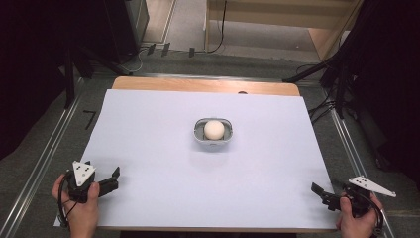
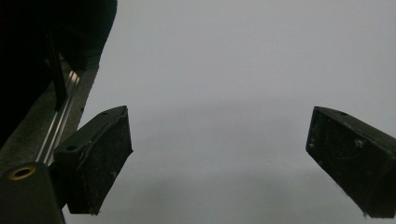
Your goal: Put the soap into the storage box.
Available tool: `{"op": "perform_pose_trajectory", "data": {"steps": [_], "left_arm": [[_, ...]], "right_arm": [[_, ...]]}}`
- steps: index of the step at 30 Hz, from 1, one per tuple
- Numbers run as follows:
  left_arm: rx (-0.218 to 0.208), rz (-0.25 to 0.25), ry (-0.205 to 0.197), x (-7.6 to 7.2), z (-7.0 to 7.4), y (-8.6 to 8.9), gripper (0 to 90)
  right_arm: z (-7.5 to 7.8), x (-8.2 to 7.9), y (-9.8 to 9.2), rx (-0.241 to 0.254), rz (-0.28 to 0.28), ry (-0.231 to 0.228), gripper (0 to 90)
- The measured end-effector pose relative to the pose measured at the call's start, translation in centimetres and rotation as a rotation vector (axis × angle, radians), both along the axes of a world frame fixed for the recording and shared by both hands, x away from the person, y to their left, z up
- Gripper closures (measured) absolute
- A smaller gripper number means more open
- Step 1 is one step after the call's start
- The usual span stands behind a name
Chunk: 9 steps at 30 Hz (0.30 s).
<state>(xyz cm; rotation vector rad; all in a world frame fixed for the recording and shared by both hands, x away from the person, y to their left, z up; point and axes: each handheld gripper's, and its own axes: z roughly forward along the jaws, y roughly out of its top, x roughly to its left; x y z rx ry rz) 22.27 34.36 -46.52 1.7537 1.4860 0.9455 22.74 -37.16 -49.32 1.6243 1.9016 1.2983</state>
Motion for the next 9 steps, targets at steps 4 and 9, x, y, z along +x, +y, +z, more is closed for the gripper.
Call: {"op": "perform_pose_trajectory", "data": {"steps": [4, 9], "left_arm": [[0.005, 0.001, 0.003, 0.04, -0.02, -0.05, 7.4], [0.005, 0.002, 0.007, 0.08, -0.02, -0.06, 7.4]], "right_arm": [[-0.08, -0.23, -0.22, 0.021, 0.007, -0.023, 8.5], [-0.07, -0.16, 0.21, -0.021, -0.004, -0.012, 8.5]]}}
